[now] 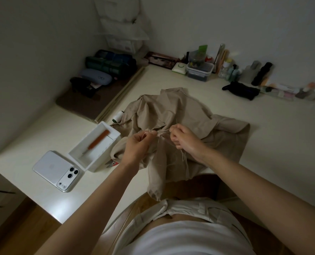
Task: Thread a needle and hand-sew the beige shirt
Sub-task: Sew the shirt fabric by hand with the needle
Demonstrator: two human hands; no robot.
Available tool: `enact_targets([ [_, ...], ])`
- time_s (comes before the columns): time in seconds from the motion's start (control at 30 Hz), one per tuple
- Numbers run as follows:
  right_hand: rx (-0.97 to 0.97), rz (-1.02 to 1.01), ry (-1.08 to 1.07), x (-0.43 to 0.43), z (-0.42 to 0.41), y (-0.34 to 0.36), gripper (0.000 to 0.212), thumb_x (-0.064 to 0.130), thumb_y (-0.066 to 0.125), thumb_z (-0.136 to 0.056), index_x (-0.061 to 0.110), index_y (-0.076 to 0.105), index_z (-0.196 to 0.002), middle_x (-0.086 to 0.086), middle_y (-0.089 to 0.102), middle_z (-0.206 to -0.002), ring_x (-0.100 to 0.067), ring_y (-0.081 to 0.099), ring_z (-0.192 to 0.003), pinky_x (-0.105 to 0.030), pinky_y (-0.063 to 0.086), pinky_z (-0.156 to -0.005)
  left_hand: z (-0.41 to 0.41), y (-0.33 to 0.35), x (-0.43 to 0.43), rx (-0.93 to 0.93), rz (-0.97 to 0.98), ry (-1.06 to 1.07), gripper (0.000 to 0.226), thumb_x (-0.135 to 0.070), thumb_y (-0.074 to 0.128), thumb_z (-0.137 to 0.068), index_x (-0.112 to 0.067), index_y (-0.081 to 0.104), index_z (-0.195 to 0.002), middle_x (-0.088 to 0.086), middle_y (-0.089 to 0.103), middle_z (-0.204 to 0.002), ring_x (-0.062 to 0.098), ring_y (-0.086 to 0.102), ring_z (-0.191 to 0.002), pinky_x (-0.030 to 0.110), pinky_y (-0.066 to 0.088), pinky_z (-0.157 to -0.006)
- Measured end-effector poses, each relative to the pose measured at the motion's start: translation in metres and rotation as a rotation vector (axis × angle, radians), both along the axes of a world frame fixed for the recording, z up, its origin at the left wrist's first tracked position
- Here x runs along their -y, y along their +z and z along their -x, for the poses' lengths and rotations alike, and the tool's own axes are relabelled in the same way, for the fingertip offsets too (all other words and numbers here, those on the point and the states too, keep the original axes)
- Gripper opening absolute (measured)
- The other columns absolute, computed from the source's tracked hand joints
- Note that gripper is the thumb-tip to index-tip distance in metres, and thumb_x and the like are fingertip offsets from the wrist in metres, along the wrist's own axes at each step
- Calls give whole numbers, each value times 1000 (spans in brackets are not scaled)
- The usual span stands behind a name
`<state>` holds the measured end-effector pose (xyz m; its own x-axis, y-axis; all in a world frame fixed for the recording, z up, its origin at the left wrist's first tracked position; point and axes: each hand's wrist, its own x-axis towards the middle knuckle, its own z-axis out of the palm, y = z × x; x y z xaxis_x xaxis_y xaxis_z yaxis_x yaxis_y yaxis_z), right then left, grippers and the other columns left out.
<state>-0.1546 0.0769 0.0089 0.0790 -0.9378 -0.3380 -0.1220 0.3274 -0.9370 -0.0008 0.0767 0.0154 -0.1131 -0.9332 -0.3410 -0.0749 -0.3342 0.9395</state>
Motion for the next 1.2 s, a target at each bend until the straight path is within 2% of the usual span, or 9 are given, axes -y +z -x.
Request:
enact_targets([
  [0.3, -65, 59, -26, 1, 8, 1, 42, 43, 47, -95, 5, 62, -105, 17, 47, -50, 2, 45, -45, -12, 34, -49, -1, 0, -1, 30, 61, -47, 25, -19, 59, -93, 4, 61, -87, -9, 54, -51, -1, 47, -40, 9, 36, -41],
  [0.4, -103, 96, 99, 1, 7, 8, 24, 38, 61, -89, 18, 70, -99, 18, 68, -80, 12, 61, -78, -5, 46, -69, -1, -1, 0, 72, 102, -48, 32, -20, 59, -92, 12, 61, -94, 1, 49, -59, -1, 43, -40, 9, 35, -42],
  [0.5, -197, 137, 73, 3, 4, 3, 8, 25, 69, -86, 19, 74, -89, -7, 73, -81, -20, 69, -90, -31, 53, -91, 0, 0, -1, 81, 124, -47, 23, -17, 60, -91, 5, 65, -89, -6, 53, -54, -1, 46, -41, 9, 35, -42],
  [0.57, -207, 152, 16, 4, 2, 3, 6, 20, 68, -86, 17, 73, -86, -17, 71, -82, -23, 69, -86, -28, 54, -85, 1, 0, 0, 79, 119, -48, 18, -17, 60, -91, 0, 65, -86, -9, 55, -53, -2, 49, -42, 8, 36, -42],
  [0.63, -137, 132, -6, 3, 2, 8, 12, 19, 64, -89, 10, 72, -92, 1, 69, -71, 3, 65, -67, -10, 48, -66, 0, -2, 0, 76, 103, -35, 17, -18, 61, -90, -2, 66, -86, -7, 58, -56, -2, 52, -44, 9, 39, -43],
  [0.73, -31, 31, -26, 6, 6, 11, 18, 18, 56, -94, 5, 68, -96, 11, 51, -51, 0, 44, -40, -10, 33, -43, -3, -7, 1, 76, 77, -8, 14, -20, 62, -89, -8, 69, -86, 3, 64, -71, 0, 59, -55, 13, 48, -52],
  [0.83, 115, -20, -27, 9, 10, 13, 21, 17, 45, -100, 9, 60, -87, 11, 33, -46, -1, 26, -40, -13, 23, -38, -4, -8, 1, 76, 50, -6, 13, -21, 62, -89, -10, 67, -84, 6, 64, -74, 3, 60, -58, 14, 50, -54],
  [1.0, 269, -45, -109, 10, 10, 11, 25, 20, 40, -102, 12, 51, -81, 13, 28, -43, -1, 22, -37, -12, 20, -35, -1, -3, 1, 84, 43, 0, 17, -22, 61, -91, -7, 67, -89, 12, 64, -79, 11, 59, -64, 17, 50, -55],
  [1.2, 232, -24, -176, 11, 11, 9, 28, 25, 38, -103, 15, 50, -79, 11, 32, -49, -1, 25, -39, -12, 22, -36, 0, 6, -4, 44, 49, 3, 26, -24, 47, -99, -14, 65, -85, -9, 60, -53, 1, 55, -47, 13, 43, -43],
])
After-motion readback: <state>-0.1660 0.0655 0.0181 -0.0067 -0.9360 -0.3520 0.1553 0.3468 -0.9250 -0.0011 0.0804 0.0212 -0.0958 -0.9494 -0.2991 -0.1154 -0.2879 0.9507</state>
